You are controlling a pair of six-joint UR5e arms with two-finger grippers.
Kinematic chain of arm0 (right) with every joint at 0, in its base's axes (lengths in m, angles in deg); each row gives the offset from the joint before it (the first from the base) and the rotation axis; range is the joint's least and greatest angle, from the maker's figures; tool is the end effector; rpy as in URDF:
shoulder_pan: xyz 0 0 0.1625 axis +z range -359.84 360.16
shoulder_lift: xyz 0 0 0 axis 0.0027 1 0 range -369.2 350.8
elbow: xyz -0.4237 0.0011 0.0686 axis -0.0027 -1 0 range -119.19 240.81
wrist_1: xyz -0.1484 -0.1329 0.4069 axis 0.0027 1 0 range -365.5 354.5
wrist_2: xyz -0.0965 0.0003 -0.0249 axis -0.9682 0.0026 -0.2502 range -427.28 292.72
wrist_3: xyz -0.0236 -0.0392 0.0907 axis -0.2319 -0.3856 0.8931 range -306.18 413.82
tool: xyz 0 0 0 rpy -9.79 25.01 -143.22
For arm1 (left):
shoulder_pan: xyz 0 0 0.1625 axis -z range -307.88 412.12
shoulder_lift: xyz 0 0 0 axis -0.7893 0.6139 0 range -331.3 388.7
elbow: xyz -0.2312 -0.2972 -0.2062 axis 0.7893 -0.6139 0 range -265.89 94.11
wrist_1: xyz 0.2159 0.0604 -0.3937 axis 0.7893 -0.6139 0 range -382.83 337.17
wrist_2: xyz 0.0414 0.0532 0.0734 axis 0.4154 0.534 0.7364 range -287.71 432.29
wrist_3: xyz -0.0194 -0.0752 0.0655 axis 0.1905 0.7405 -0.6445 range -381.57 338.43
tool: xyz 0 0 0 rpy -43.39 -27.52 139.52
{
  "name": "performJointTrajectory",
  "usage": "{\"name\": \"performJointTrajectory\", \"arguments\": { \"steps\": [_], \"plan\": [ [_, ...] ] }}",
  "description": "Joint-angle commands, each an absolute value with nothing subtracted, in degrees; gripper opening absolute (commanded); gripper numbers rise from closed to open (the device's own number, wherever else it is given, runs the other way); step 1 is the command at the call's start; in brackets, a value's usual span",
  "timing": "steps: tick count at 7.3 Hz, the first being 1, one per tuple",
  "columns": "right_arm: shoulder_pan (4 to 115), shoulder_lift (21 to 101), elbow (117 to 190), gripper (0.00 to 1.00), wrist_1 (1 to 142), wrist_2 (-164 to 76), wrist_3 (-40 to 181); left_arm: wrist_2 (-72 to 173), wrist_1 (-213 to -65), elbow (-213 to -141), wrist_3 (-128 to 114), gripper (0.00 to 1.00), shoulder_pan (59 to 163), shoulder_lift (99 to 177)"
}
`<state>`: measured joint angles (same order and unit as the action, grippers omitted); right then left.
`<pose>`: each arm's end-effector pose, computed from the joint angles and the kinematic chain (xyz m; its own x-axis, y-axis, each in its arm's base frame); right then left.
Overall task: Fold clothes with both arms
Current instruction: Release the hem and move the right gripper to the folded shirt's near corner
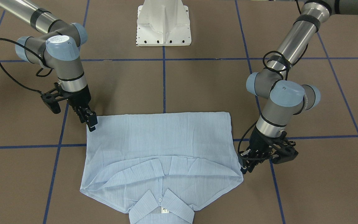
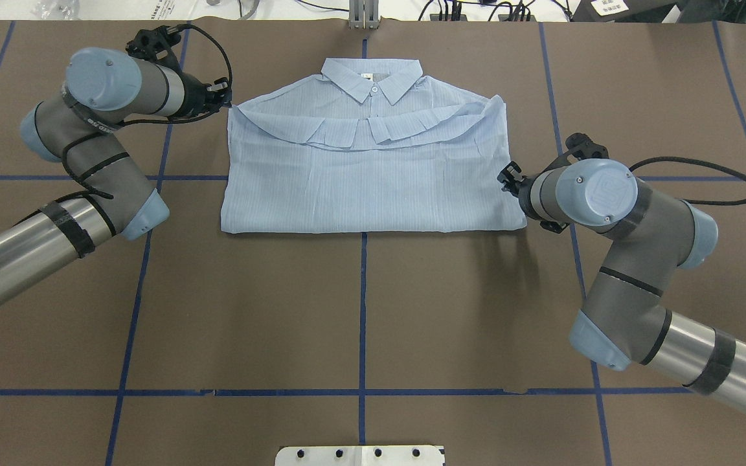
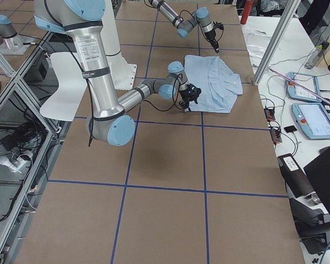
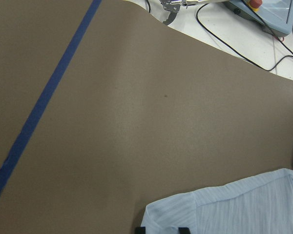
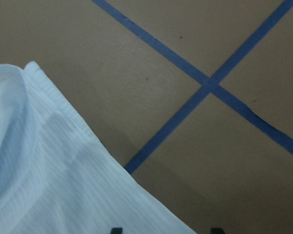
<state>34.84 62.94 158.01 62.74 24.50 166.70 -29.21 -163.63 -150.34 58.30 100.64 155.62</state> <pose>-0.4737 -0.4862 0.3844 0.3044 0.6834 0.6635 -0.7256 0.6177 -0.3032 0.4565 -0.6869 0.3788 0.4131 -0.2068 -0.8869 0.5532 0.8306 0.0640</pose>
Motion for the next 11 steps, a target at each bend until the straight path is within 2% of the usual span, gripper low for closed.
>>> {"name": "performJointTrajectory", "arguments": {
  "steps": [1,3,4,5,8,9,10,11],
  "plan": [
    [33.21,65.32,158.90,0.68,62.70,24.48,167.37,-29.14,-163.63,-150.32,58.32,0.34,100.64,155.53],
    [32.94,65.42,159.07,0.64,62.70,24.39,167.37,-29.14,-163.63,-150.40,58.41,0.34,100.55,155.62],
    [32.85,65.25,159.33,0.19,62.70,24.39,167.81,-29.14,-163.63,-150.32,58.41,0.34,100.55,155.53],
    [32.68,65.24,159.25,0.00,62.62,24.13,168.25,-29.05,-163.63,-150.32,58.33,0.34,100.55,155.36],
    [32.85,65.51,161.87,0.00,62.88,24.65,168.16,-29.05,-163.72,-150.40,58.32,0.34,100.55,155.27],
    [32.07,69.42,169.19,0.00,65.14,25.52,169.47,-29.05,-163.63,-151.27,58.32,0.34,100.64,155.01],
    [26.14,75.29,177.53,0.00,67.25,24.58,173.75,-29.22,-163.63,-153.11,58.41,0.34,100.64,153.87],
    [20.17,77.96,183.45,0.00,69.80,23.78,176.83,-29.31,-163.54,-155.57,58.33,0.34,100.55,152.56]
  ]
}}
